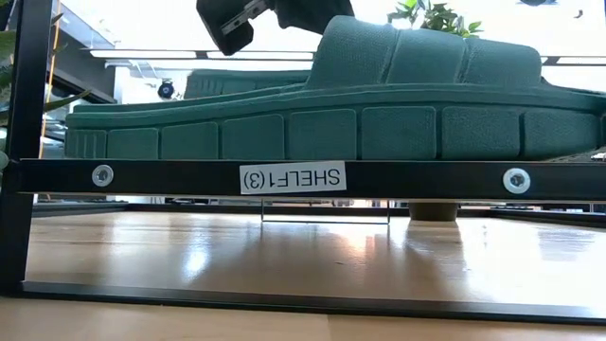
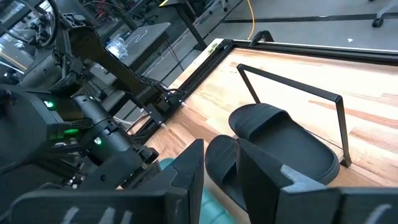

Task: Pick and place slides into the shelf
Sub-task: Put the green slides on the shelf

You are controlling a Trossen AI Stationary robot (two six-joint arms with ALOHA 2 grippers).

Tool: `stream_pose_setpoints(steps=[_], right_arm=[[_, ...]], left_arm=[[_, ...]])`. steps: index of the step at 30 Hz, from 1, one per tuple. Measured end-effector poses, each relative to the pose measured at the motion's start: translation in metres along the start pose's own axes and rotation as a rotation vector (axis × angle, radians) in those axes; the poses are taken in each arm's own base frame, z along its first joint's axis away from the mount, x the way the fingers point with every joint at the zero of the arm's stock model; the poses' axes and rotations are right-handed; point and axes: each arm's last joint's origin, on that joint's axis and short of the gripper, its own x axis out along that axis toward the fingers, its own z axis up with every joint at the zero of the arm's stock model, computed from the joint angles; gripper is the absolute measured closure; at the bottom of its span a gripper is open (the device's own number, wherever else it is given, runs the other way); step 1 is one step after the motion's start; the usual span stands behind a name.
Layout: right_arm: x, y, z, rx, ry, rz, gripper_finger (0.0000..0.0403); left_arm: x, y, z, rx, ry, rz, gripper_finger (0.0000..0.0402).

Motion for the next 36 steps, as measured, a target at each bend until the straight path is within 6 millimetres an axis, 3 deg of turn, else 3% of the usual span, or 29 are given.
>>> stream_pose_setpoints(steps=[15, 36], right_arm=[[0.000, -0.001, 0.000, -0.002, 0.001, -0.004, 0.0319], [0.000, -0.001, 0.000, 0.012, -0.007, -0.014, 0.0319]], left_arm=[[0.025, -0.015, -0.001, -0.031, 0.023, -0.127, 0.0402], [0.025, -0.014, -0.002, -0.029, 0.039, -0.115, 0.0396]])
